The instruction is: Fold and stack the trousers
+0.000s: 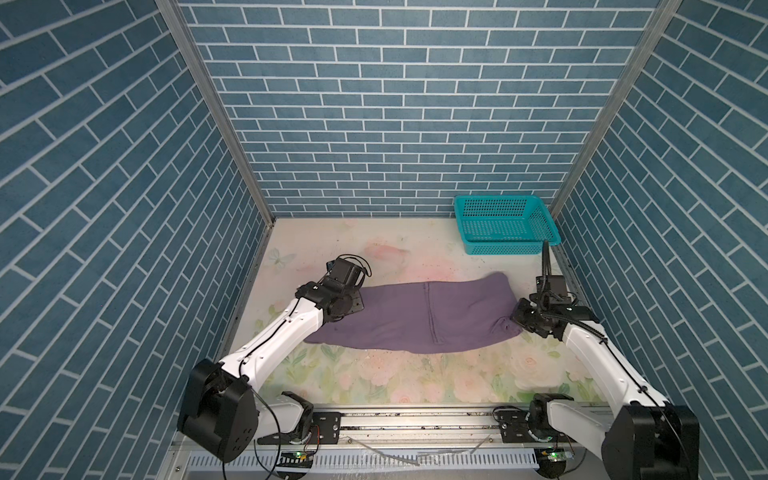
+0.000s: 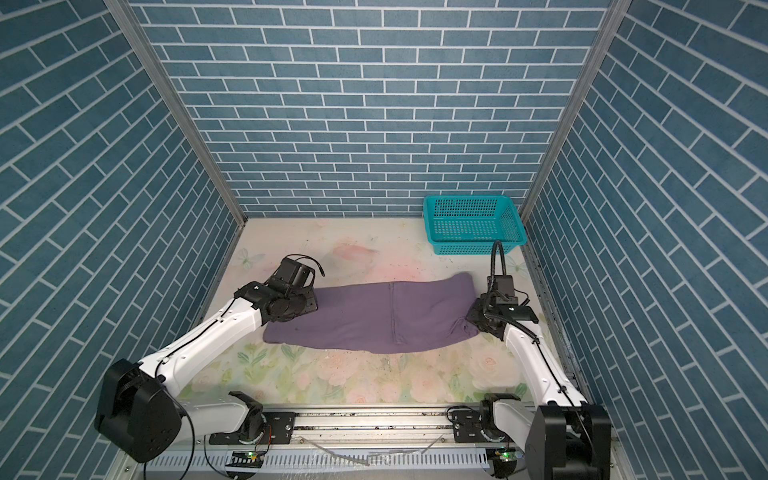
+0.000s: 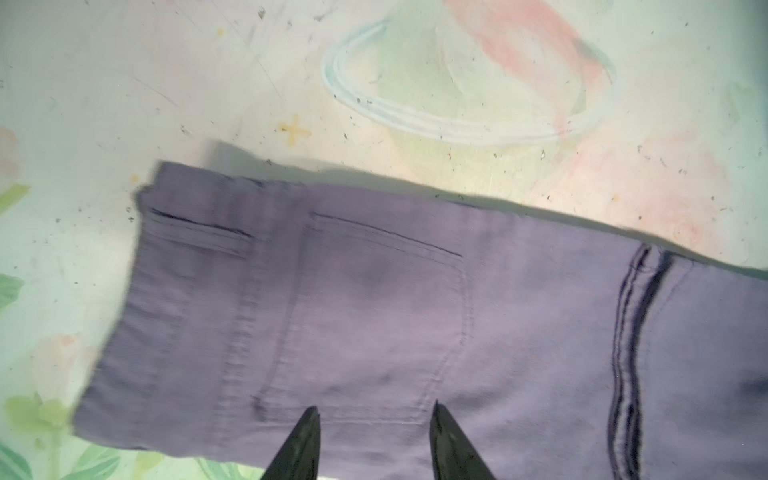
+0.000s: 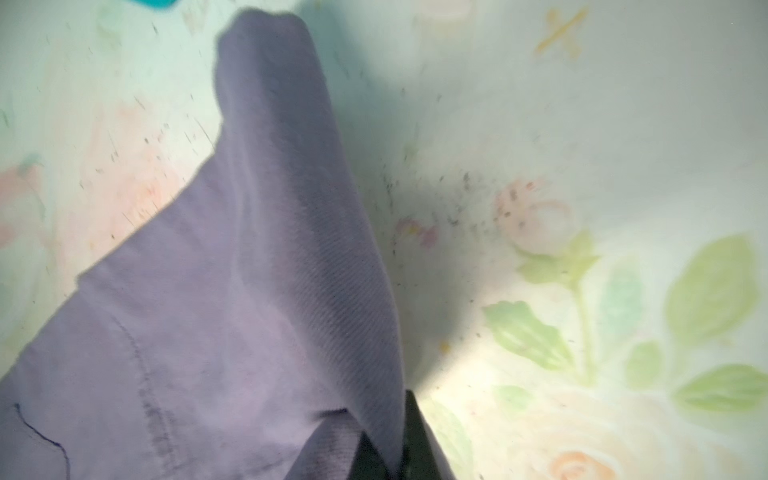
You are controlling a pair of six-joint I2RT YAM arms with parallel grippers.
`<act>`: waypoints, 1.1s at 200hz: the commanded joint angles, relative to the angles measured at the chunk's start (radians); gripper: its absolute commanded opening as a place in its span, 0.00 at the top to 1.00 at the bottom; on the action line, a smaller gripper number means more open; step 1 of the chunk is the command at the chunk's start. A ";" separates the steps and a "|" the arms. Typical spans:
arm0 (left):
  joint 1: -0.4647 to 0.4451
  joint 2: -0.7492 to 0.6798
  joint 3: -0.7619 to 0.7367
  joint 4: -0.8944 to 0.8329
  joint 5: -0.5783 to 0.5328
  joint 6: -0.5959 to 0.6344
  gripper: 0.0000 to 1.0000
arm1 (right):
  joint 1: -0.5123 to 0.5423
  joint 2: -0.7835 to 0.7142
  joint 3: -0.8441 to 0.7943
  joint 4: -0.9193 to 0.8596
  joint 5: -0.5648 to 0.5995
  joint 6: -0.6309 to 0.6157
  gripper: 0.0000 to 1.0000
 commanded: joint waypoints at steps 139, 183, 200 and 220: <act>0.185 -0.168 -0.086 -0.085 0.047 0.048 0.54 | 0.652 0.362 0.553 0.045 0.063 -0.100 1.00; 0.210 -0.204 -0.098 -0.103 0.049 0.058 0.53 | 0.790 0.510 0.673 0.062 0.016 -0.116 1.00; 0.215 -0.211 -0.106 -0.101 0.051 0.056 0.52 | 0.828 0.549 0.707 0.062 -0.002 -0.118 1.00; 0.216 -0.207 -0.117 -0.096 0.061 0.054 0.52 | 0.861 0.585 0.733 0.079 -0.025 -0.116 1.00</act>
